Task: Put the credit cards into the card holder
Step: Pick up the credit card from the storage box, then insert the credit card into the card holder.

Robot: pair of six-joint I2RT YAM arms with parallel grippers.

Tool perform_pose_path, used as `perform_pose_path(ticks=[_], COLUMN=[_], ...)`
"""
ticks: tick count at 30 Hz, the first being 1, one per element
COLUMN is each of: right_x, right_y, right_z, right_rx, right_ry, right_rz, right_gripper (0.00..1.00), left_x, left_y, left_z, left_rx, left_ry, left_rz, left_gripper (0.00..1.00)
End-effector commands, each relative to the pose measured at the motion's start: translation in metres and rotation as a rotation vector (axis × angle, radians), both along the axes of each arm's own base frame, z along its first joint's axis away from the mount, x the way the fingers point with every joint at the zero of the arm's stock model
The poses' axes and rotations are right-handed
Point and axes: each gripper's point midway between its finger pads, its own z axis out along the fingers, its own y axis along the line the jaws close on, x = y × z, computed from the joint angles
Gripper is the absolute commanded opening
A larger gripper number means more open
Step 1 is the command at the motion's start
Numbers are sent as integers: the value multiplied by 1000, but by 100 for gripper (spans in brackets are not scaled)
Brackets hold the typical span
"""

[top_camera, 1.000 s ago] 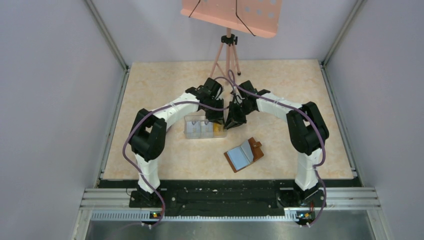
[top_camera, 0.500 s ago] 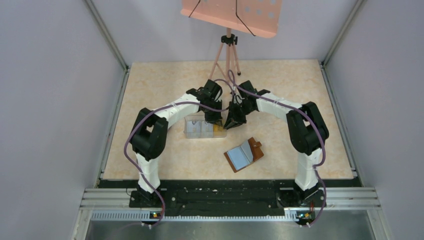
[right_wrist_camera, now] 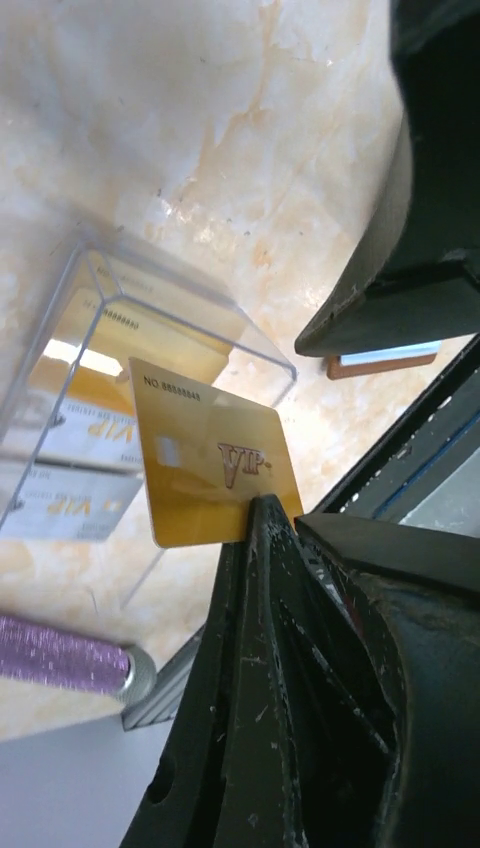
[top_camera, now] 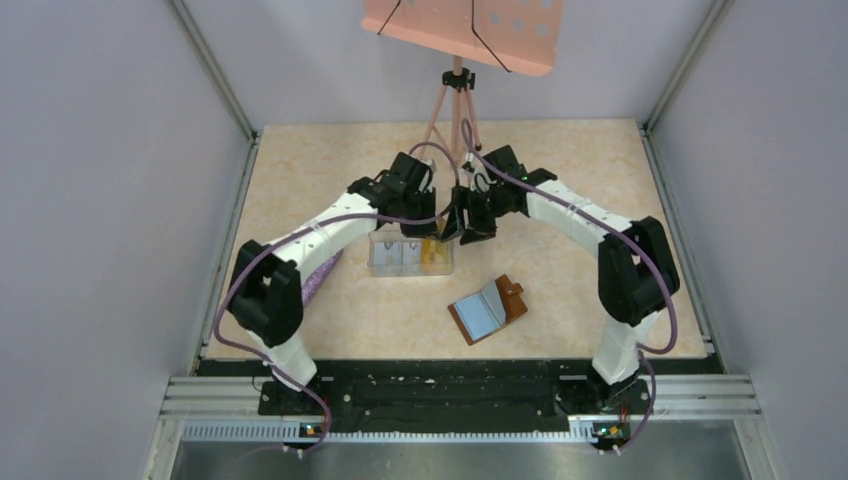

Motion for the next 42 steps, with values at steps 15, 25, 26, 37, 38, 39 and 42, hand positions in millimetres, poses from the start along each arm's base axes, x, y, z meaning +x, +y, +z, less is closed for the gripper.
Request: perform_pose_path(ticks=[15,25,26,37,38,39,42], right_x=[-27,-59,-59,-59,-59,-59,-59], right_y=[-44,-42,-42,-34,-33,-31,-30], right_z=[125,129,130,146,147,147,146], right_rx=[504,662,674,750,751,752,751], right_ry=[-150,-133,-133,-140,-140,-139,-135], right_rz=[62,120,123,156,161,166,171], right_gripper=[66,59,58,37,34,27,1], left_x=[-58,-64,-65,-67,-67,-67,-66], left_y=[-26,-31,-31,-35,-35,-35,-35], left_z=[131,143,143,135,135,135,134], left_rx=[-611,-745,-750,-758,-758,-758,-757], left_ry=[-204,-190,-185,-140,-138,-139,-139], left_rz=[-150,-154,-155,-167,-167,-166,-165], left_gripper=[0,0,0,0,0,0,0])
